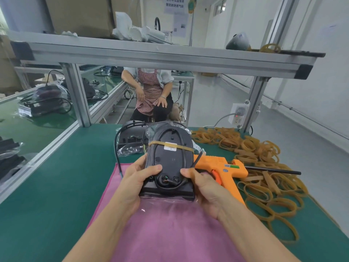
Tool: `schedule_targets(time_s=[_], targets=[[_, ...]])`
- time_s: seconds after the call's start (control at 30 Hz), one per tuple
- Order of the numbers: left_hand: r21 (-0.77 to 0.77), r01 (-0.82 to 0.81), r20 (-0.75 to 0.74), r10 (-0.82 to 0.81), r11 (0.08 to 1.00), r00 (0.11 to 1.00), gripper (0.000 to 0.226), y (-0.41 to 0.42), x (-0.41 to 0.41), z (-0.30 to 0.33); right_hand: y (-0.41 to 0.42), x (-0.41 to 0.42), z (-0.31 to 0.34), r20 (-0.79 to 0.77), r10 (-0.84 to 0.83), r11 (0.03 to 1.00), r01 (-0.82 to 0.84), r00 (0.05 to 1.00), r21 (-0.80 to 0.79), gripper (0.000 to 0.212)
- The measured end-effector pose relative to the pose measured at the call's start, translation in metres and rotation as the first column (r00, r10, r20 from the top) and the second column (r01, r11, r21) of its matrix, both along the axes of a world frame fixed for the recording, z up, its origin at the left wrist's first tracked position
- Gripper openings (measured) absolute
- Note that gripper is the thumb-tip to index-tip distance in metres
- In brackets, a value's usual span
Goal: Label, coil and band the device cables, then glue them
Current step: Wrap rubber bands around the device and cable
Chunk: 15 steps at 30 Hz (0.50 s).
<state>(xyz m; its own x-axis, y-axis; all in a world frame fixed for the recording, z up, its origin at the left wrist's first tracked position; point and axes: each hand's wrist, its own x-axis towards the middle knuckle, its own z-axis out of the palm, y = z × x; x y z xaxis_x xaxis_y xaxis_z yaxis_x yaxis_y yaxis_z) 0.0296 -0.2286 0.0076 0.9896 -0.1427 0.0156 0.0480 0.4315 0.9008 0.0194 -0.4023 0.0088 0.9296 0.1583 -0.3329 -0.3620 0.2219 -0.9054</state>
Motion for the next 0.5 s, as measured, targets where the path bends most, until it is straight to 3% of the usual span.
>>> schedule_targets(time_s=[0.07,0.1,0.13,0.17,0.2,0.23,0.3,0.4,0.5], targets=[[0.133,-0.173,0.028,0.171,0.976,0.985,0.037,-0.005,0.001,0.003,0.003,0.003,0.001,-0.008,-0.045,0.999,0.044,0.999,-0.014,0.021],[0.261,-0.339,0.110,0.321,0.904,0.941,0.037,-0.006,-0.002,0.002,0.004,0.003,0.003,0.000,-0.061,0.998,0.061,0.998,-0.010,0.018],[0.365,-0.522,0.277,0.446,0.771,0.851,0.037,-0.008,-0.007,0.001,0.005,0.005,0.005,0.006,-0.094,0.995,0.094,0.996,-0.011,0.015],[0.406,-0.662,0.479,0.470,0.630,0.741,0.034,-0.011,-0.016,-0.001,0.005,0.006,0.006,0.002,-0.145,0.989,0.145,0.989,-0.024,0.013],[0.419,-0.728,0.637,0.396,0.543,0.661,0.029,-0.019,-0.025,-0.005,0.007,0.008,0.007,-0.011,-0.205,0.978,0.204,0.979,-0.039,0.013],[0.455,-0.736,0.717,0.283,0.502,0.637,0.025,-0.030,-0.032,-0.010,0.009,0.010,0.006,-0.018,-0.262,0.964,0.261,0.965,-0.042,0.014],[0.566,-0.707,0.738,0.121,0.425,0.664,0.022,-0.053,-0.040,-0.018,0.017,0.011,0.003,-0.002,-0.348,0.938,0.348,0.938,0.010,0.020],[0.622,-0.714,0.698,0.185,0.323,0.692,0.025,-0.073,-0.035,-0.021,0.030,0.008,-0.002,0.016,-0.424,0.899,0.419,0.905,0.128,0.029],[0.575,-0.771,0.729,0.256,0.274,0.635,0.008,-0.077,-0.030,-0.015,0.036,0.009,-0.002,0.054,-0.474,0.871,0.460,0.879,0.171,0.032]])
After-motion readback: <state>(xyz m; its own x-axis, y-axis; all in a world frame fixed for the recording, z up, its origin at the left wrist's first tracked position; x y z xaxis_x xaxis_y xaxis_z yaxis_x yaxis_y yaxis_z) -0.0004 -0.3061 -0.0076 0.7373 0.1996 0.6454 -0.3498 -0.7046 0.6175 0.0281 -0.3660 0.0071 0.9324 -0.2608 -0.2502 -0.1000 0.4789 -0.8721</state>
